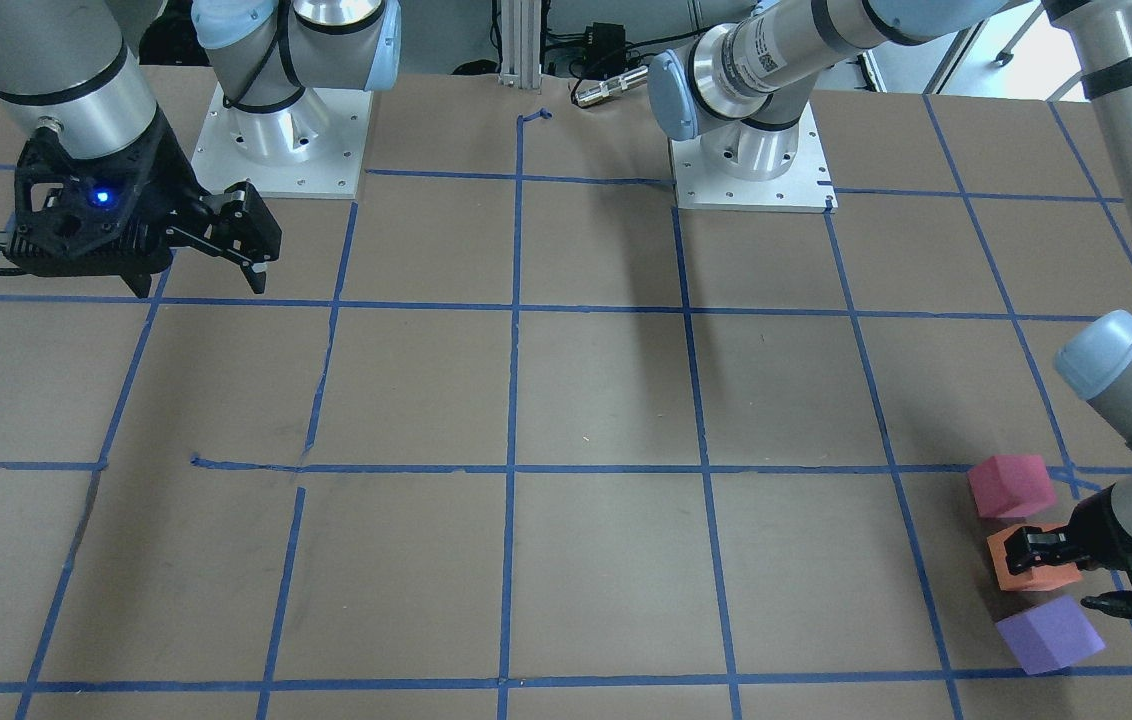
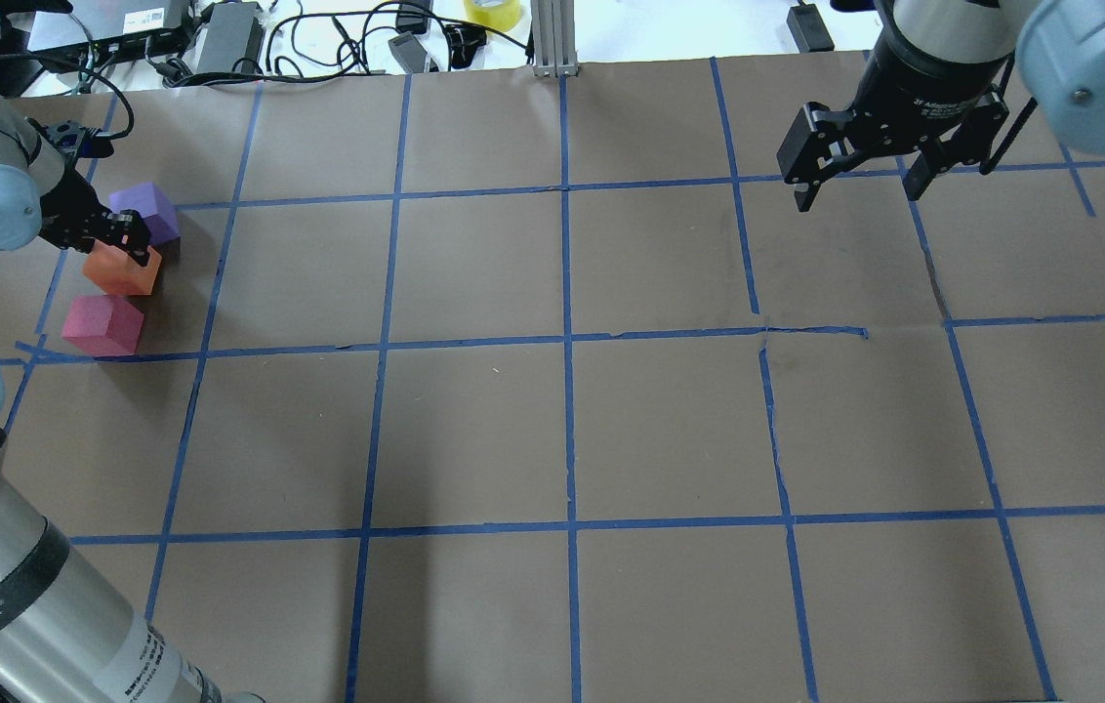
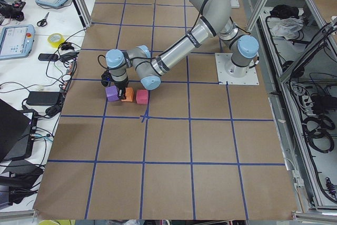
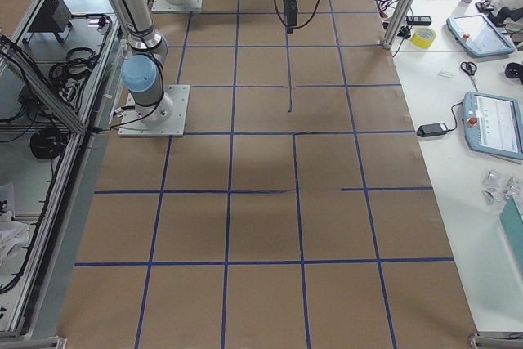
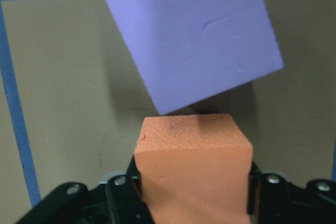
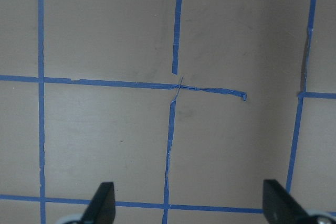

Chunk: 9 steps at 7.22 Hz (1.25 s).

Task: Arrange blocks in a line
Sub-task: 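Lower the orange cube into line beside the pink cube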

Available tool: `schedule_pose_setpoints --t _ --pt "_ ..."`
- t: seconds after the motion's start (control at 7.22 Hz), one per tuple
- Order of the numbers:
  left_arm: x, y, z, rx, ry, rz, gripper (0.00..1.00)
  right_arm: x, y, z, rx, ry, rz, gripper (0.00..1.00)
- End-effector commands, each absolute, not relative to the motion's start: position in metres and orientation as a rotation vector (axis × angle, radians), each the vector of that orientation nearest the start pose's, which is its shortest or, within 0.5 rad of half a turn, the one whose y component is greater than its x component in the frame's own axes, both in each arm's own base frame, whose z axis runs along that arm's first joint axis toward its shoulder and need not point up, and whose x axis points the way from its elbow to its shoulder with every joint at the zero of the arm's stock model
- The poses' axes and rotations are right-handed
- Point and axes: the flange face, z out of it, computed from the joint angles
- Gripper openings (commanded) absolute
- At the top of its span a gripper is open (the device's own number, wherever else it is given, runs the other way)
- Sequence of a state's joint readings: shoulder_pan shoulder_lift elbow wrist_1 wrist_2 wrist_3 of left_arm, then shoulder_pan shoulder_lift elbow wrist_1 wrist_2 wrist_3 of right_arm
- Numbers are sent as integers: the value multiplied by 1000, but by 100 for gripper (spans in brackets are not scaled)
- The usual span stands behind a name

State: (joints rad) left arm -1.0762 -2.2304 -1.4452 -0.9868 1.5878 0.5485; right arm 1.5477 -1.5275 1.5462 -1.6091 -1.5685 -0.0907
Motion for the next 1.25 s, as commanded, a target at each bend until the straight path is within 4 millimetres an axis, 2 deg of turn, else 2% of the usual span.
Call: schedule_pose_setpoints --t 0.0,0.83,0.97,1.11 --pt "226 -680 205 62 3107 -87 0 122 -515 482 -106 3138 -29 100" --pt "226 -683 191 65 3118 -96 0 121 -515 482 -99 3144 -29 100" --pt "226 -682 191 67 3115 -94 40 120 -516 482 -94 3149 -28 100" --pt "226 -683 194 72 3112 -97 99 120 -515 481 -99 3152 -26 100"
